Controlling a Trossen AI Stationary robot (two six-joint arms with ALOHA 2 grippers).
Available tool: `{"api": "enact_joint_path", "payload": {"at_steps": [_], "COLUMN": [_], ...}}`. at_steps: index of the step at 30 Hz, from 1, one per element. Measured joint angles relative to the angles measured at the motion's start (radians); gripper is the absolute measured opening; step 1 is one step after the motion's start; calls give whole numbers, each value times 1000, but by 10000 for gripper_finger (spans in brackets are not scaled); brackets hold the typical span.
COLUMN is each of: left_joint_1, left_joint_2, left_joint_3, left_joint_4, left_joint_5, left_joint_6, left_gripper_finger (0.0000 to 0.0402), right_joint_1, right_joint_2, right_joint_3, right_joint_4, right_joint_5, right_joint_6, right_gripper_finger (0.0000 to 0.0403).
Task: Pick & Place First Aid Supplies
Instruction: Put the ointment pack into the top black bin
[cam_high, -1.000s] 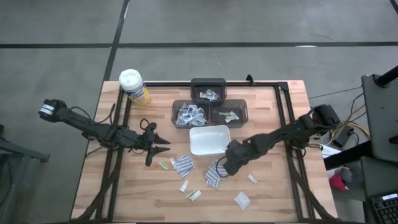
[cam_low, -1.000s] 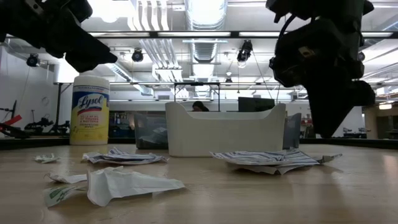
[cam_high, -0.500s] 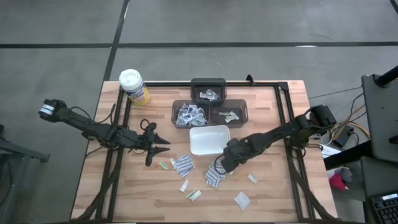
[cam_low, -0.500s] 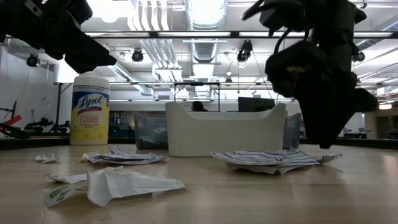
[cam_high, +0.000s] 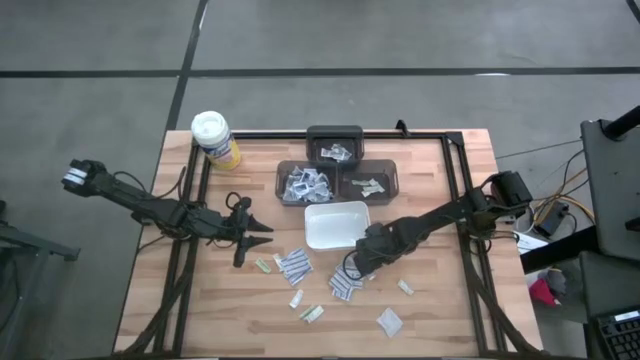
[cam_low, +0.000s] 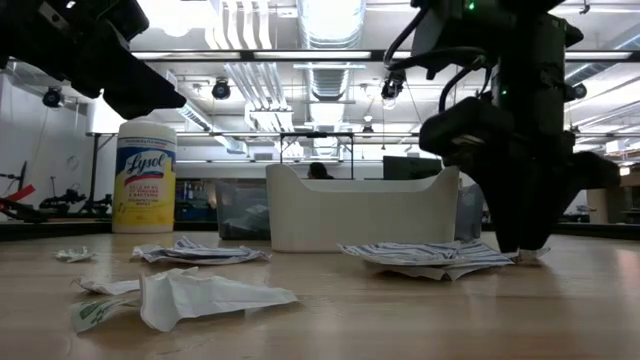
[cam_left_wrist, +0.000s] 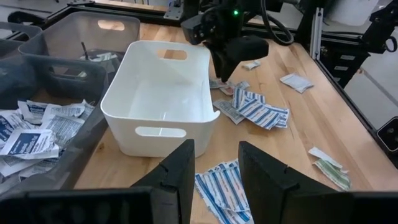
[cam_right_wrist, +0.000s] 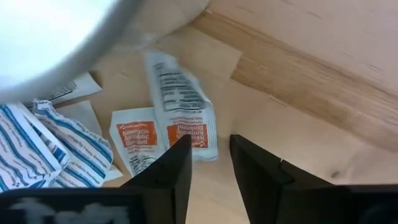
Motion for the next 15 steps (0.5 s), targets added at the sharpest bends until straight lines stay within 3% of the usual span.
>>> {"api": "enact_joint_path", "payload": {"at_steps": [15], "left_joint_1": [0], "left_joint_2": [0], "left_joint_3": [0], "left_joint_4": [-8], "left_joint_5": [0], "left_joint_6": [0], "left_gripper_finger": [117], "right_joint_1": [38], "right_joint_2": [-1], "right_joint_3": [-2], "right_joint_4": [-75], "right_joint_5": [23], "right_joint_6": [9], "right_gripper_finger": [69]}}
